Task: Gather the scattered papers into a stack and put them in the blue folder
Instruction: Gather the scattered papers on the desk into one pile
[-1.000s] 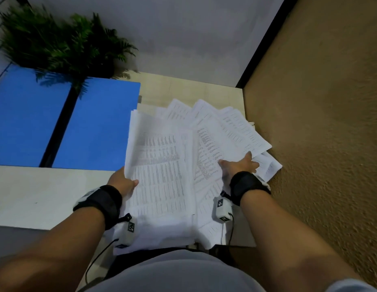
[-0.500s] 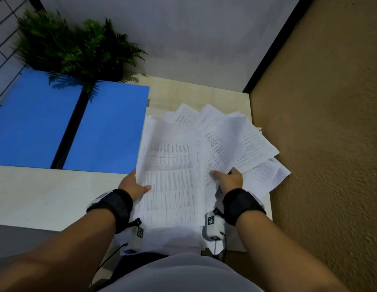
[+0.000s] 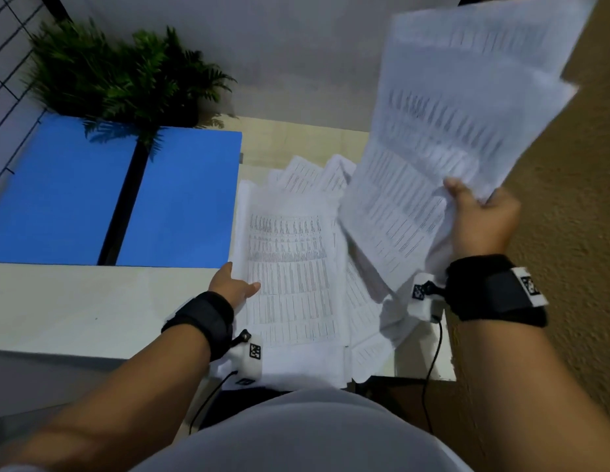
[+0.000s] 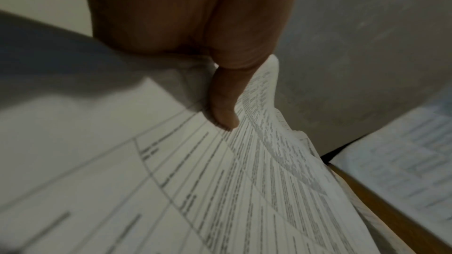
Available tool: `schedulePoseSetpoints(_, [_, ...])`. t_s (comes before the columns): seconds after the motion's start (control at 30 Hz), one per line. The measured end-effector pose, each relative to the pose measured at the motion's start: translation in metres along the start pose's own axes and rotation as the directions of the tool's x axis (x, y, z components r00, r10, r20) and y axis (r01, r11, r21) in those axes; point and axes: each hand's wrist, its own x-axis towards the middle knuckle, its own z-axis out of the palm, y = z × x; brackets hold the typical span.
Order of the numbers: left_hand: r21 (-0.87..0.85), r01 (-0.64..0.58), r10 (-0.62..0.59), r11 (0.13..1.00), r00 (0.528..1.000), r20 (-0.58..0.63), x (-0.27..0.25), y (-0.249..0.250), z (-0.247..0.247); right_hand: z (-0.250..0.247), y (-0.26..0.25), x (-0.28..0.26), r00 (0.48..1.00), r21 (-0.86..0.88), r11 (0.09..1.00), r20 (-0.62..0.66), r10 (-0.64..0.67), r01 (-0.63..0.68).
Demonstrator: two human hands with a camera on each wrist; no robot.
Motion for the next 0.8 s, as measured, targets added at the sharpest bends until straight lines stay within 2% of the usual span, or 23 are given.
schedulePoseSetpoints(0.07, [-0.025, 0.005, -0.005, 1.0, 1.0, 0.006, 0.004, -0.006, 0.003, 0.004, 0.0, -0.001, 0.998, 0.079, 0.997, 0.062, 0.0, -0.005])
schedulePoseSetpoints(0.13, [-0.055, -0.012, 0.013, 0.998, 1.0, 0.015, -0.01, 0.0, 0.007, 0.015, 0.006, -0.016, 0.985, 0.074, 0.997, 0.171, 0.014, -0.027])
schedulePoseSetpoints(0.2, [-0.076, -0.034, 0.036, 0.997, 0.999, 0.023, -0.017, 0.005, 0.011, 0.03, 0.026, -0.034, 0.955, -0.016, 0.994, 0.276, 0.112, -0.112])
schedulePoseSetpoints(0.27, [-0.093, -0.005, 0.009, 0.996, 0.999, 0.039, -0.023, 0.011, 0.011, 0.042, 0.053, -0.052, 0.917, -0.209, 0.97, 0.349, 0.195, -0.126])
schedulePoseSetpoints(0.33, [-0.086, 0.026, -0.021, 0.996, 0.998, 0.061, -0.021, 0.014, 0.007, 0.053, 0.077, -0.069, 0.871, -0.415, 0.907, 0.416, 0.259, -0.071])
schedulePoseSetpoints(0.37, [-0.123, 0.091, -0.081, 0.988, 0.993, 0.086, -0.018, 0.014, 0.005, 0.056, 0.085, -0.077, 0.848, -0.493, 0.87, 0.448, 0.284, -0.031])
schedulePoseSetpoints(0.43, [-0.222, 0.154, -0.114, 0.963, 0.977, 0.182, -0.033, 0.02, 0.002, 0.062, 0.097, -0.086, 0.835, -0.59, 0.804, 0.478, 0.273, 0.075])
schedulePoseSetpoints(0.5, [-0.19, 0.139, -0.097, 0.972, 0.972, 0.214, -0.039, 0.016, 0.005, 0.069, 0.103, -0.089, 0.818, -0.608, 0.78, 0.519, 0.248, 0.15])
schedulePoseSetpoints(0.63, [0.032, -0.021, 0.017, 0.999, 0.993, 0.115, -0.033, 0.005, 0.014, 0.083, 0.106, -0.098, 0.669, -0.608, 0.737, 0.683, 0.295, 0.296])
schedulePoseSetpoints(0.67, [0.074, -0.042, 0.036, 0.996, 0.995, 0.09, -0.027, 0.002, 0.014, 0.085, 0.106, -0.098, 0.677, -0.621, 0.717, 0.677, 0.289, 0.316])
schedulePoseSetpoints(0.7, [0.077, -0.05, 0.044, 0.996, 0.996, 0.077, -0.016, -0.006, 0.013, 0.086, 0.107, -0.093, 0.723, -0.655, 0.689, 0.633, 0.276, 0.31])
schedulePoseSetpoints(0.77, [0.051, -0.051, 0.047, 0.997, 0.997, 0.068, -0.001, -0.019, 0.009, 0.079, 0.111, -0.079, 0.873, -0.752, 0.636, 0.417, 0.254, 0.174])
schedulePoseSetpoints(0.8, [0.043, -0.05, 0.046, 0.998, 0.996, 0.076, -0.001, -0.02, 0.007, 0.073, 0.115, -0.072, 0.909, -0.777, 0.621, 0.326, 0.26, 0.101])
